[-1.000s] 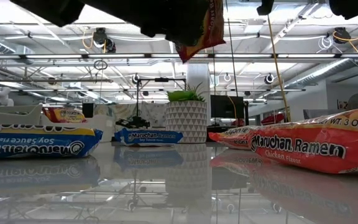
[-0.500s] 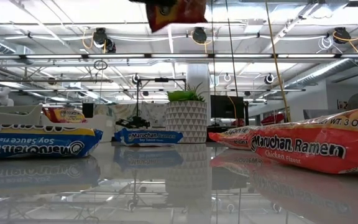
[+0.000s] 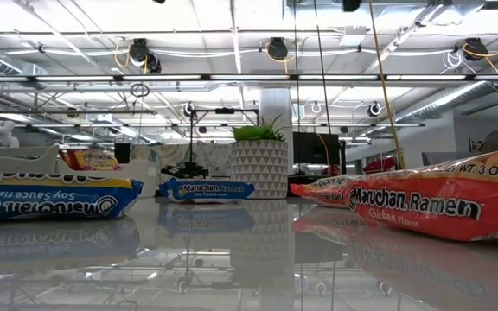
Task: Sort Maruchan noodles
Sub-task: Put the red noodle pack into the white bin
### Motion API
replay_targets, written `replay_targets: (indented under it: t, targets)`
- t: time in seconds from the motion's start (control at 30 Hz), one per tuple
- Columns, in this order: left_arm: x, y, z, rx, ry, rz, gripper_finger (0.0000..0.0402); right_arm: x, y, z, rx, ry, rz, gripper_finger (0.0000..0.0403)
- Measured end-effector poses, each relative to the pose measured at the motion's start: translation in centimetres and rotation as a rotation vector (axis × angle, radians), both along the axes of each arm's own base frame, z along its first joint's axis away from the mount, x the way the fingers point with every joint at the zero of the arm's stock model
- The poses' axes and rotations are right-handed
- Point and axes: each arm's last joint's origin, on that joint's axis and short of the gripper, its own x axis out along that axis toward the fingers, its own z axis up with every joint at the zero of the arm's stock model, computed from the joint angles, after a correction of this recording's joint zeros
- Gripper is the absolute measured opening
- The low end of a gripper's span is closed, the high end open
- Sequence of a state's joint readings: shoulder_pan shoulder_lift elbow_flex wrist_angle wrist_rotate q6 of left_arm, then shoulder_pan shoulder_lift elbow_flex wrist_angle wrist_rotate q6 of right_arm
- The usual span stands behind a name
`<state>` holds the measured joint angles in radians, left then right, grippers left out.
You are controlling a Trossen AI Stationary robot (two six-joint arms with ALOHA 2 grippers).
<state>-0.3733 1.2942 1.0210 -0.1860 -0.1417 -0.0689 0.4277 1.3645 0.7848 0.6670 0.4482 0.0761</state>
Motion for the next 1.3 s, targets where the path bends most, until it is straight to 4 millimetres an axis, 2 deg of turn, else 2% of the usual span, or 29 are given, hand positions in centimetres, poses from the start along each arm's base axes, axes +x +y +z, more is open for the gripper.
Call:
replay_targets:
  t: [0.17,0.37,0.73,0.97,1.1,1.3]
  targets:
    - [-0.2,0.0,-0.5,0.026,0.051,-0.007,0.0123,2.7,-0.2,-0.5,0.087,0.126,0.060,0.0234]
    - [-0.4,0.1,-0.7,0.044,0.077,0.008,0.0123,4.7,-0.2,-0.4,0.073,0.141,0.056,0.0265]
    - [-0.3,1.1,-1.2,0.047,0.123,0.129,0.0122,4.6,-0.3,-0.8,0.034,0.209,0.033,0.0268]
    - [-0.3,1.4,-1.3,0.064,0.128,0.175,0.0122,4.4,-0.3,-1.0,0.030,0.254,0.045,0.0301]
    - [-0.4,1.4,-1.3,0.063,0.126,0.193,0.0122,4.5,-0.6,-0.7,-0.003,0.218,-0.008,0.0315]
    - [-0.3,1.5,-1.2,0.061,0.114,0.237,0.0122,5.4,-1.2,-0.8,-0.030,0.157,-0.047,0.0314]
